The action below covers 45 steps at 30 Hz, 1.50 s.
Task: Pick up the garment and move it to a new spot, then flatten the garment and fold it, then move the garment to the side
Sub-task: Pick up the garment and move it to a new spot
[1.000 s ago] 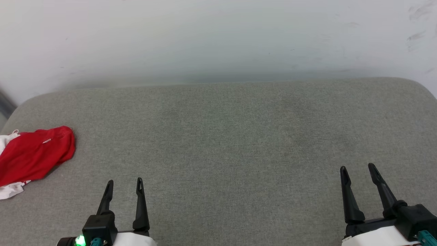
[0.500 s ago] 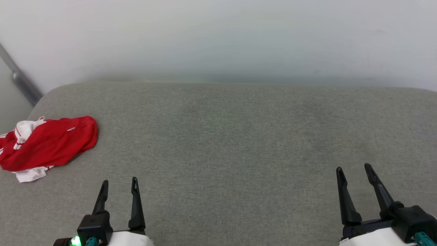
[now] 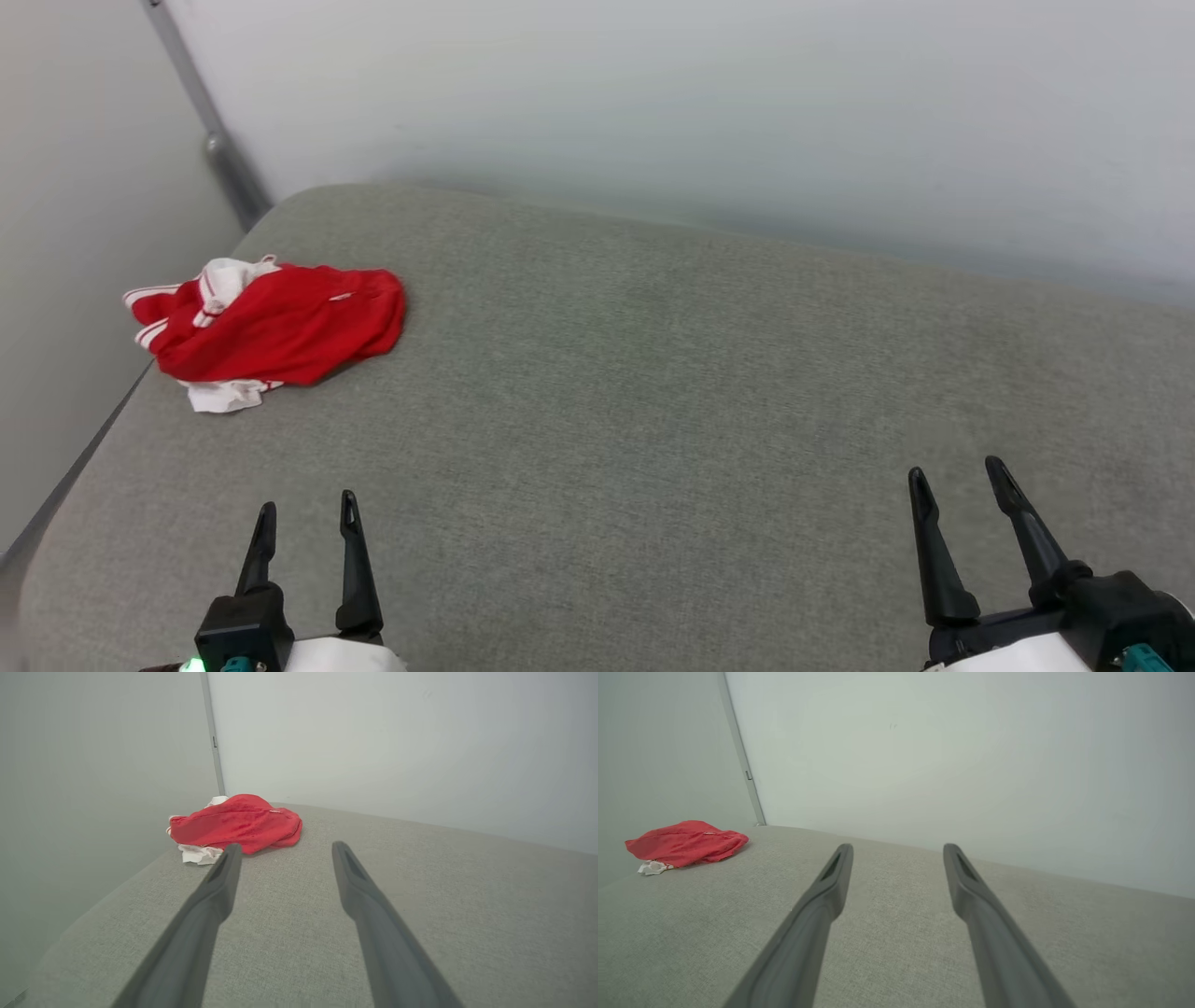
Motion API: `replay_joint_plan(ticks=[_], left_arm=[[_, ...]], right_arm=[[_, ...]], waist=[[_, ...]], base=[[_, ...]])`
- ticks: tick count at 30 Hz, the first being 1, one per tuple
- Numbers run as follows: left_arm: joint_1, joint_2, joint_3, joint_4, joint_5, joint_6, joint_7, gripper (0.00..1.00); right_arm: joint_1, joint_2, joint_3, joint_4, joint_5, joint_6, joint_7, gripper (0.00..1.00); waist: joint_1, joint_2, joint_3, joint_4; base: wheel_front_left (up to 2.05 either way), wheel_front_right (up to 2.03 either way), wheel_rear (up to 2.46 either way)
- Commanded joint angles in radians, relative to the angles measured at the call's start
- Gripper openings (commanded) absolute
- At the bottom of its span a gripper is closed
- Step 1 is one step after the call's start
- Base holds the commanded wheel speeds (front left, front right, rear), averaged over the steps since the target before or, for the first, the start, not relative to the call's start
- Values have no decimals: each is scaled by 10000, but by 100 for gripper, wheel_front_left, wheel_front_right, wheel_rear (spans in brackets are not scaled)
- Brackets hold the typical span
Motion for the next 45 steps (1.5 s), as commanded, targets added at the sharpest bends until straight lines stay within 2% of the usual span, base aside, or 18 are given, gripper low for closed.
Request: replay_joint_plan(ticks=[1,15,26,29,34,39,45], left_arm=[[75,-7,59,-22,26,62,-28,100],[115,-7,365,-87,-261,59,-28,100],[-8,-8,525,-64,-511,-34,-28,100],[-325,-6,780,-47,-472,-310,-28,100],[-1422,298,1500,276,-670,-1096,-26,100],[-3189,912,2201,870,-1043,-1741,-28,100],[-5399,1807,2442,1822,-1372,-2171,-26,100]], right_arm=[[130,15,54,-57,-66,-3,-21,100],[124,15,157,-115,-205,-3,-21,100],[82,15,235,-59,-270,-3,-21,100],[9,15,212,-86,-312,-3,-21,100],[-194,15,158,-181,-511,-3,-21,100],[-456,13,-16,-313,-920,-3,-21,100],[-854,13,-339,-608,-1492,-5,-21,100]], waist=[[0,0,-2,506],[0,0,72,2017],[0,0,106,2146],[0,0,180,2019],[0,0,559,1767],[0,0,1224,1456],[0,0,2370,1097]], base=[[0,0,0],[0,0,0],[0,0,0],[0,0,0],[0,0,0],[0,0,0],[0,0,0]])
